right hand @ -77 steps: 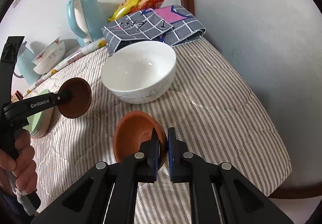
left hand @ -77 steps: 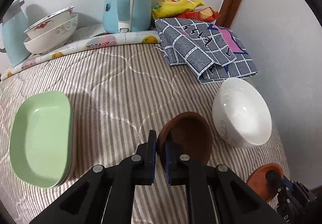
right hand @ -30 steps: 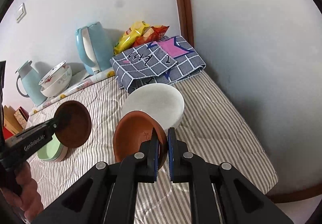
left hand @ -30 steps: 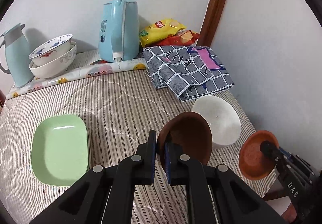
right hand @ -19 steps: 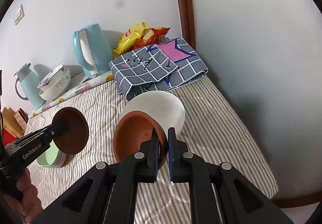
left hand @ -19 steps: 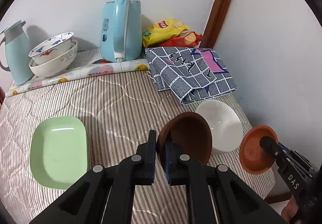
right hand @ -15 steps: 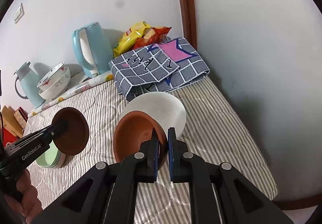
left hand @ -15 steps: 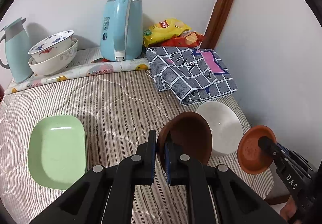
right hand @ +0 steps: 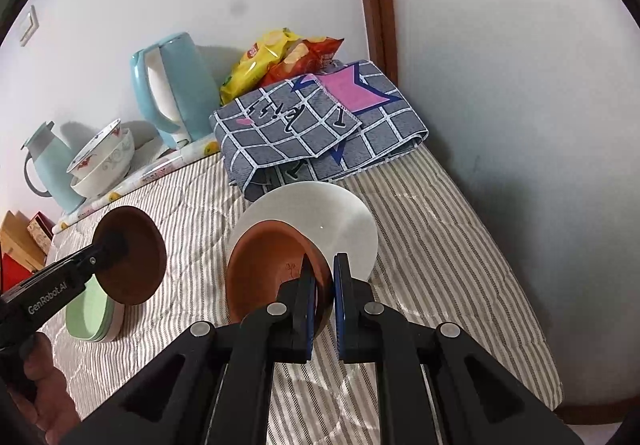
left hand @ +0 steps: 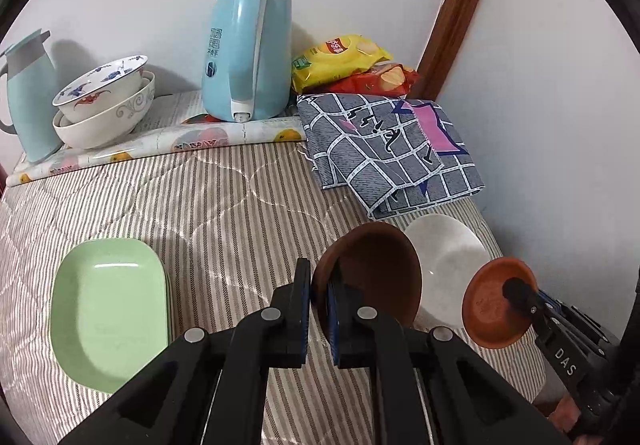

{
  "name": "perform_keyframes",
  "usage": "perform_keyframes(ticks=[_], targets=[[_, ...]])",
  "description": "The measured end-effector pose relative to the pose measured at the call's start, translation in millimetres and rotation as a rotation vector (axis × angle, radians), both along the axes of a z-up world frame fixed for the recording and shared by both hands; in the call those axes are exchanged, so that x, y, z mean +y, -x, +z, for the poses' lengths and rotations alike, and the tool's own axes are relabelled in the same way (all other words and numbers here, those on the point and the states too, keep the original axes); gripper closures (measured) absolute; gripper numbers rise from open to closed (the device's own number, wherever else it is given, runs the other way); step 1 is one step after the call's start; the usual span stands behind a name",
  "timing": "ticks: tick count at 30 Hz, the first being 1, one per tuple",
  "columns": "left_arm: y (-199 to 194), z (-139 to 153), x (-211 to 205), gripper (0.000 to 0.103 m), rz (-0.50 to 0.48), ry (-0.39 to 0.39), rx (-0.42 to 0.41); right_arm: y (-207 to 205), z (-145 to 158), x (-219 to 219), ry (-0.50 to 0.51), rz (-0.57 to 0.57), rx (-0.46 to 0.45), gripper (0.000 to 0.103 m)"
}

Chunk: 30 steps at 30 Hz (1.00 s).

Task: Organize plates and bowls
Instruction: 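Lower the brown bowl into the white bowl and open the right tool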

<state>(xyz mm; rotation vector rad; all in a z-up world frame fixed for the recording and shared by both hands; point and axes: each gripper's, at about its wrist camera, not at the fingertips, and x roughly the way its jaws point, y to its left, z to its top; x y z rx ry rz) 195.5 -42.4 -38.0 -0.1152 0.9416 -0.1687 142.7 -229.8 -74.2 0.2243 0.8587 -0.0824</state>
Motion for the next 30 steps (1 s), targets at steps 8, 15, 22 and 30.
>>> perform_keyframes(ticks=[8,15,22,30], targets=[[-12.9,-8.0,2.7,0.095,0.015,0.006,0.019,-18.0,-15.0,-5.0,-0.013,-0.010,0.028,0.095],[-21.2,-16.9,2.2,0.095,0.021,0.012,0.036,-34.4,-24.1,-7.3,-0.001,-0.005,0.044,0.095],[-28.9,-25.5,-0.8,0.095,0.020,0.013,0.047,-50.2,-34.6,-6.3,0.019,0.006,0.067,0.095],[-35.1,-37.0,-2.7,0.095,0.021,0.026,0.068,-62.7,-50.6,-3.5,0.024,0.017,0.098,0.095]])
